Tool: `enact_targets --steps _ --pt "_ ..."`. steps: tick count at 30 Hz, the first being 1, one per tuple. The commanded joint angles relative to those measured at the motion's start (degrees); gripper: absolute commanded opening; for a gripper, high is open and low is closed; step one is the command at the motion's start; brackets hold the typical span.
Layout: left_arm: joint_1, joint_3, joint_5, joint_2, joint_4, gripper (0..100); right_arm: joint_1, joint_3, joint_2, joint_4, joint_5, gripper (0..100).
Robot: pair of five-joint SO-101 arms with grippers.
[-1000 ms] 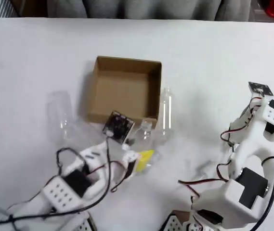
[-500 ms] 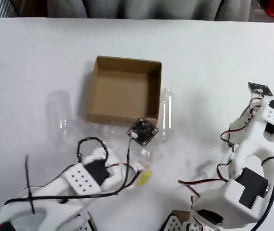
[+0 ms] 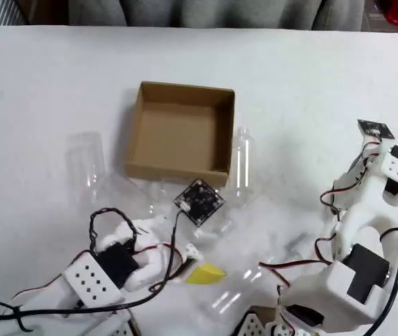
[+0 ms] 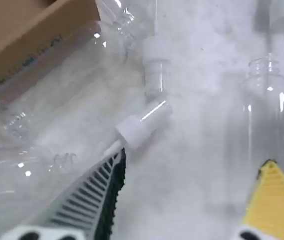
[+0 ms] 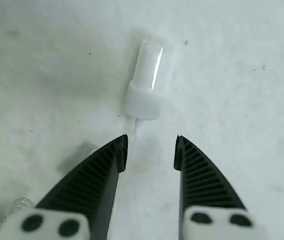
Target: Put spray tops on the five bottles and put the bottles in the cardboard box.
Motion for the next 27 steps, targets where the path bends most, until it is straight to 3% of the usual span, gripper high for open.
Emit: enact_targets --steps 1,7,13,19,27 --pt "1.7 -2.8 -4.2 -1.5 0.4 38 -0.4 0.2 -2.6 0.1 1.1 12.0" --pt "8.2 -6.5 -4.0 0.2 1.9 38 -0.2 -0.2 -2.6 0.1 1.1 12.0" --pt "12.6 -13.5 -0.9 16.8 -1.7 38 1.7 -1.3 -2.6 -1.6 1.3 12.0" --pt "12.7 -18.5 1.0 32.7 -6.5 38 3.8 -2.3 -2.5 -2.2 2.5 12.0" --pt "13.1 -27.1 1.2 39.3 -6.2 38 3.8 -2.0 -2.5 -2.2 4.2 12.0"
